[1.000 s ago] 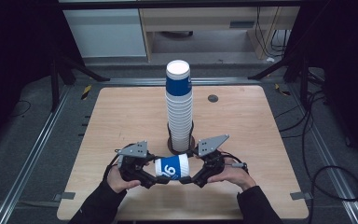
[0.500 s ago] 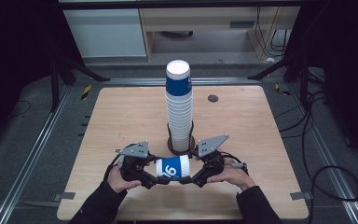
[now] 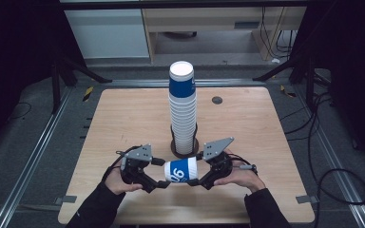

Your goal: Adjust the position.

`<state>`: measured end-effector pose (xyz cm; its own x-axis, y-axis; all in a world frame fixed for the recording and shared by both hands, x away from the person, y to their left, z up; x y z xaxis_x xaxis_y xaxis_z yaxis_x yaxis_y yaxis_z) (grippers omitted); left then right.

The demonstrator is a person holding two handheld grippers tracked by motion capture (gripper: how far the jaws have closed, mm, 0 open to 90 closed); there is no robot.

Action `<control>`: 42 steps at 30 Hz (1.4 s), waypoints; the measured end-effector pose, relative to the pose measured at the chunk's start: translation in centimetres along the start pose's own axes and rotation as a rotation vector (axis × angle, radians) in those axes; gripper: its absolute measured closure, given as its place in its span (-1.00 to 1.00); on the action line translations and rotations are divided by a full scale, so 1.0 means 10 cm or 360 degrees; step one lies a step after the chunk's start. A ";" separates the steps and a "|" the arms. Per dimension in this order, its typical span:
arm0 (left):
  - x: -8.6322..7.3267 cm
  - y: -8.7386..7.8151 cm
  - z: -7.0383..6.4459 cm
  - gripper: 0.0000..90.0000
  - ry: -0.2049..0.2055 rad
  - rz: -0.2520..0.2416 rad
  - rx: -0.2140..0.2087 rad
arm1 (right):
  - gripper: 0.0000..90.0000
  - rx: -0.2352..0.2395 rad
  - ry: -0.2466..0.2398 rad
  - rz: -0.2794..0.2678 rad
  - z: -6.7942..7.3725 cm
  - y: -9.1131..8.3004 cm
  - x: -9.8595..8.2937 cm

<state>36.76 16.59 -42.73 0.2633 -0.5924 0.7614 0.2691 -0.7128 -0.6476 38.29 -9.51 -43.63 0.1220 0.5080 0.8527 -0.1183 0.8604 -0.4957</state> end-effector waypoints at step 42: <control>-0.05 0.18 -0.04 -0.40 0.0097 0.0169 0.0065 | -0.80 -0.0073 -0.0021 0.0039 -0.01 0.09 0.05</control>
<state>36.75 15.50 -44.24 0.2359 -0.6862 0.6881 0.2806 -0.6298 -0.7242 38.37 -8.43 -43.66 0.1063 0.5284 0.8423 -0.0756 0.8490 -0.5230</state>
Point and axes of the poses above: each handheld gripper's, and its own axes: y roughly forward along the jaws, x roughly out of its top, z roughly to its left, the point moved 1 cm from there along y, roughly forward along the jaws, and after that the axes turned 10 degrees about x, right-handed, at the moved point
